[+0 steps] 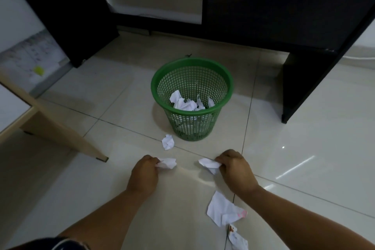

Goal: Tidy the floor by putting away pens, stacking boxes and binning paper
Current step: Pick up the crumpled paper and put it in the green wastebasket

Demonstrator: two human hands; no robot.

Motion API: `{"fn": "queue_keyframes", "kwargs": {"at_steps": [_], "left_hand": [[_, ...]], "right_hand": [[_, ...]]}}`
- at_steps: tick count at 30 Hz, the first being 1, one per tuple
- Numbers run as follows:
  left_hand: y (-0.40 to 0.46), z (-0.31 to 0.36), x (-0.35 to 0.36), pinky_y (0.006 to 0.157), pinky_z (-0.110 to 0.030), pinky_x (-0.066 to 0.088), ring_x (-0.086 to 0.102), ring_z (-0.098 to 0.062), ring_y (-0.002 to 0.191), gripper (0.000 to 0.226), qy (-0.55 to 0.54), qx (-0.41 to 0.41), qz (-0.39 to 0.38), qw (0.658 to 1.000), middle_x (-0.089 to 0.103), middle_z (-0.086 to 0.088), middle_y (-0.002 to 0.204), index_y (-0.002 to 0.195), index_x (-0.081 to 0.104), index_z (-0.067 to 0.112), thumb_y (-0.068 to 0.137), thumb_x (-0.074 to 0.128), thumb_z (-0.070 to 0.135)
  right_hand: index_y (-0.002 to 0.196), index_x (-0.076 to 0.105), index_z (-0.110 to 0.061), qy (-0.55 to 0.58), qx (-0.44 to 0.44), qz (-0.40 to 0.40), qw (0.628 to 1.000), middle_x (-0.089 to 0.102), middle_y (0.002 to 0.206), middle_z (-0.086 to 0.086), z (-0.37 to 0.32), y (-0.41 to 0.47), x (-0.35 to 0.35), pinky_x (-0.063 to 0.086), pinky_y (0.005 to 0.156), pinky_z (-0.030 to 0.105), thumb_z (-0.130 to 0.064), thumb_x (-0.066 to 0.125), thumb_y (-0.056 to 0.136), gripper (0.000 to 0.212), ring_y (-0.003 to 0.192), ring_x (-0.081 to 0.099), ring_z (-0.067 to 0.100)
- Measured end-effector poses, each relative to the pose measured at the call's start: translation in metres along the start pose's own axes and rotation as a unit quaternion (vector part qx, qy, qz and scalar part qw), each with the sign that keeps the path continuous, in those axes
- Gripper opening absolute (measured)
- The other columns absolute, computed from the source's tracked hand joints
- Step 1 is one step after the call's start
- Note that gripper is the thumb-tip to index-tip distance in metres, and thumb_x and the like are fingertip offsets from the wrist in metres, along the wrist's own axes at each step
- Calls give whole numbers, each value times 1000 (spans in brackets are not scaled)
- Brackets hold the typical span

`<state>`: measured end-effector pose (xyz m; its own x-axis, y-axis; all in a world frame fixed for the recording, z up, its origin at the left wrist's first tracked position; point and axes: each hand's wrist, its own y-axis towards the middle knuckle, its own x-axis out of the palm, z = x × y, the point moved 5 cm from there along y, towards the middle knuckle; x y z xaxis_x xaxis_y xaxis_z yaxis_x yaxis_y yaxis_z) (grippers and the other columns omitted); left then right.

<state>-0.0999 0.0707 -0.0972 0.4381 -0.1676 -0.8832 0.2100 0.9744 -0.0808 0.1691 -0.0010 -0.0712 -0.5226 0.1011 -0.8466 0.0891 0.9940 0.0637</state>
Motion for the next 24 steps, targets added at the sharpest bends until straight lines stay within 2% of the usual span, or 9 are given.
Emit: {"fn": "queue_keyframes", "kwargs": {"at_steps": [2,5,8,11,14,16,19,22,24], "left_hand": [[3,9,-12,79,-32,47,63,-32,90,23,6,17,28,999,66,-13,97,102,70,6,83,58,0],[1,22,-31,69,-31,47,61,-30,82,23,-9,21,67,998,64,-10,91,98,68,8,82,52,14],[-2,38,-51,60,-25,39,58,-25,69,37,-35,47,121,991,60,-4,79,83,64,11,75,35,33],[0,63,-81,60,-23,37,55,-19,69,35,-87,81,176,977,59,0,78,83,65,12,75,39,34],[7,91,-113,56,-24,36,50,-17,63,23,-114,143,221,958,54,2,72,76,60,11,75,43,26],[10,107,-131,53,-26,36,47,-19,60,17,-129,168,255,944,51,0,69,72,57,8,75,44,20],[16,125,-153,51,-24,35,44,-18,58,19,-165,183,302,921,50,-2,66,70,56,4,76,45,19],[26,139,-169,51,-25,35,46,-18,60,17,-185,165,333,910,53,-4,68,75,59,4,80,49,17],[38,147,-169,53,-27,36,50,-19,65,12,-191,127,330,916,56,-4,74,82,62,5,84,54,14]], "right_hand": [[91,76,-12,2,-100,50,994,68,92,7,-33,10,-21,46,75,22,-2,76,70,23,84,63,26],[100,73,-6,1,-252,114,961,65,101,10,-82,18,-55,46,81,27,-6,74,79,21,92,57,25],[103,72,-2,17,-316,182,931,64,104,13,-119,25,-86,47,85,30,-9,67,87,18,95,57,26],[101,72,0,23,-279,260,924,64,102,13,-130,50,-112,45,85,27,-9,65,86,18,94,57,27],[101,74,-3,26,-171,296,940,65,99,10,-115,83,-123,44,80,25,-1,71,79,22,91,58,26],[100,75,-5,21,-113,267,957,66,96,10,-104,99,-118,45,75,28,1,70,78,24,88,59,28],[97,75,-6,-29,-92,220,971,68,92,12,-103,108,-108,48,72,33,4,67,75,25,84,59,33],[118,67,-4,-16,-82,200,976,67,108,15,-106,109,-107,48,85,37,6,63,78,41,98,56,34],[127,61,-5,8,-71,197,978,64,118,14,-105,110,-109,43,94,35,6,62,79,49,109,53,32]]}}
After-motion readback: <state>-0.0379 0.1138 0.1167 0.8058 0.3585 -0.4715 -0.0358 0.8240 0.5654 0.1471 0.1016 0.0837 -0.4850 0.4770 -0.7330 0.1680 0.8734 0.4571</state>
